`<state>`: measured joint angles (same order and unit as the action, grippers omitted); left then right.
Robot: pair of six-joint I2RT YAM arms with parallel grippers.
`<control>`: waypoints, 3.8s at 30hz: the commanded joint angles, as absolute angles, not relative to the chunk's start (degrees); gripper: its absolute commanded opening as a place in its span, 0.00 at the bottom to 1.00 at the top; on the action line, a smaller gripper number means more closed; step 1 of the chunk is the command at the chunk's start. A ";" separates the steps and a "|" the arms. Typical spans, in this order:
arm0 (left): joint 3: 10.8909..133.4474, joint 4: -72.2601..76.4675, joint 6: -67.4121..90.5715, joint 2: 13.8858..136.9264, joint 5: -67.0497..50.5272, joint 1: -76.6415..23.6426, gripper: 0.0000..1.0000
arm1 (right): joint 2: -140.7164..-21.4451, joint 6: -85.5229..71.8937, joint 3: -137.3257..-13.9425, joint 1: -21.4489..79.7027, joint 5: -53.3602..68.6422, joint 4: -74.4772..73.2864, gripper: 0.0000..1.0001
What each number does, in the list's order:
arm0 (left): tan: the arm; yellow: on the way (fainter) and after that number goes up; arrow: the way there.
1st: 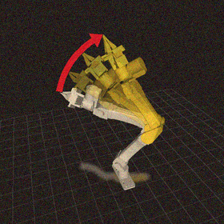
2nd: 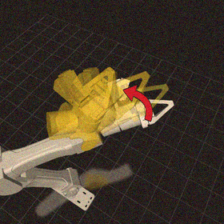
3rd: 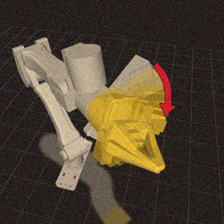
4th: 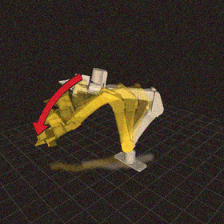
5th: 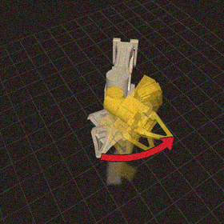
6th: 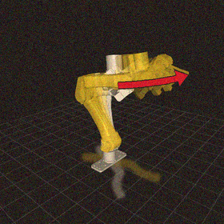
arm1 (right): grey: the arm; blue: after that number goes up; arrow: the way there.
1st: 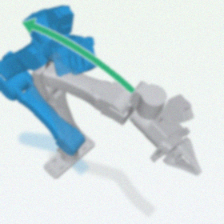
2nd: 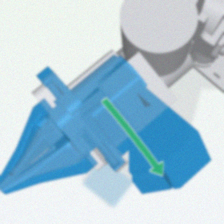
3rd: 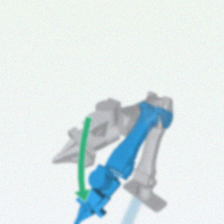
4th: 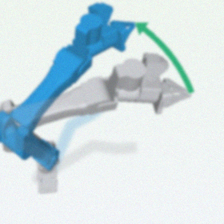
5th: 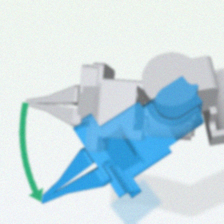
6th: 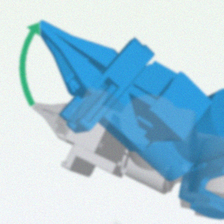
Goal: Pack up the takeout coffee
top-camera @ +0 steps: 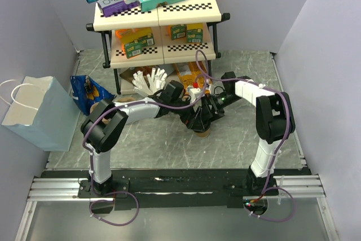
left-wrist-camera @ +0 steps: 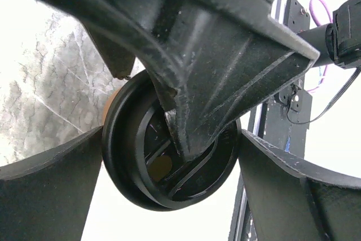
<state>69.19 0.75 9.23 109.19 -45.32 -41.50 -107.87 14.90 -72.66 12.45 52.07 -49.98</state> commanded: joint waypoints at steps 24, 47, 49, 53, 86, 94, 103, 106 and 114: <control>69.61 -4.91 4.93 92.64 -46.32 -39.90 0.99 | -98.97 17.67 -66.35 8.35 55.02 -43.33 0.98; 71.72 -17.24 -2.66 71.38 -38.59 -29.02 0.99 | -75.34 45.61 -70.07 22.11 34.83 -50.28 1.00; 71.28 -15.65 -0.62 70.14 -37.80 -26.47 0.99 | -71.55 47.97 -67.86 26.87 30.43 -48.26 1.00; 71.19 -13.45 3.42 67.50 -35.34 -19.00 0.99 | -71.80 52.99 -64.69 39.62 19.88 -48.43 0.93; 67.85 -5.63 8.52 66.80 -37.88 -9.67 0.99 | -100.81 69.08 -62.85 56.52 -1.83 -44.31 0.00; 68.03 -3.52 11.42 67.85 -40.16 -8.79 0.99 | -102.74 67.59 -60.56 55.64 -6.67 -39.55 0.00; 67.76 -2.46 13.18 68.38 -41.48 -8.70 0.99 | -104.59 70.22 -57.83 49.76 -11.25 -35.25 0.00; 67.33 -2.20 13.71 68.47 -41.92 -8.53 0.99 | -105.38 71.19 -58.71 46.50 -11.69 -35.42 0.00; 67.24 -1.76 13.89 69.08 -42.19 -8.35 0.99 | -105.73 72.86 -59.68 39.82 -11.42 -35.77 0.00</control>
